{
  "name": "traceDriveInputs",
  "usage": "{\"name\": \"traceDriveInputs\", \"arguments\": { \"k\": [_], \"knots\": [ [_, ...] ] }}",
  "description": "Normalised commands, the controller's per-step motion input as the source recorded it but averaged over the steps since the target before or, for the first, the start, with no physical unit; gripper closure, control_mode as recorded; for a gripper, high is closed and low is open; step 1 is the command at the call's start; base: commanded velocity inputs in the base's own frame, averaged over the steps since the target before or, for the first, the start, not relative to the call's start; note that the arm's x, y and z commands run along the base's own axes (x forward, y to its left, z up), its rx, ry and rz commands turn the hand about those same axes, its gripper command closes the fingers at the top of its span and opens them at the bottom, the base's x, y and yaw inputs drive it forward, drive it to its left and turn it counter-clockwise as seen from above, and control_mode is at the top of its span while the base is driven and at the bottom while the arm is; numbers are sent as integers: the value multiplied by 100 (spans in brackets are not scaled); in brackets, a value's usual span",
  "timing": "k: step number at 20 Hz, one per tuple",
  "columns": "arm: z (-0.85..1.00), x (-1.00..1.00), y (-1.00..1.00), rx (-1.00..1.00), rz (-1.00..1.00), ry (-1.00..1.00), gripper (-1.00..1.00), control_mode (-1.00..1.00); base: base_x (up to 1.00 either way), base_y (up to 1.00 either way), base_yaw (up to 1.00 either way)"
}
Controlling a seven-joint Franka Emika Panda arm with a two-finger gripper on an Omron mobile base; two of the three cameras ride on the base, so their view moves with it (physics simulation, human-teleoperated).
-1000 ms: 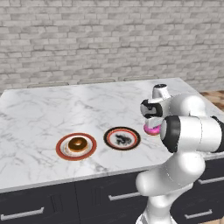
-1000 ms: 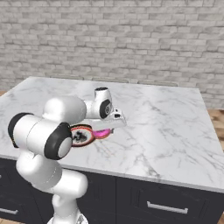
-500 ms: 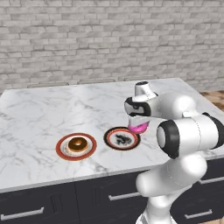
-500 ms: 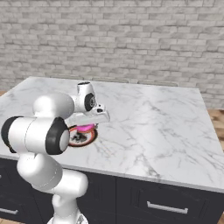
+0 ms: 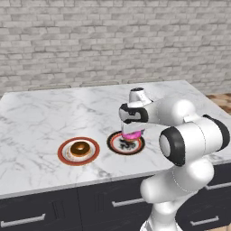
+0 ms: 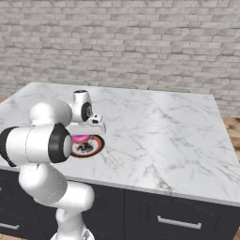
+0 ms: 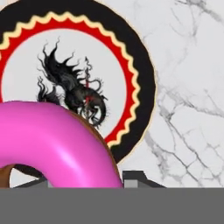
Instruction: Place the pastries on the plates.
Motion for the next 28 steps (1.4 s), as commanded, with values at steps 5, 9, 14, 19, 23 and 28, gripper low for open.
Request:
{"name": "traceDriveInputs", "arguments": {
  "k": [5,9,14,19,23,28],
  "knots": [
    [-58,20,27,0,-7,-14,100,-100,0,0,0],
    [-35,35,5,0,-3,-12,100,-100,0,0,0],
    [-54,5,0,5,-2,-12,-100,-100,0,0,0],
    [-12,2,-5,2,-3,-16,-100,-100,0,0,0],
    [19,4,-2,1,-2,-16,-100,-100,0,0,0],
    [62,12,0,5,-1,-4,-100,-100,0,0,0]
  ]
}}
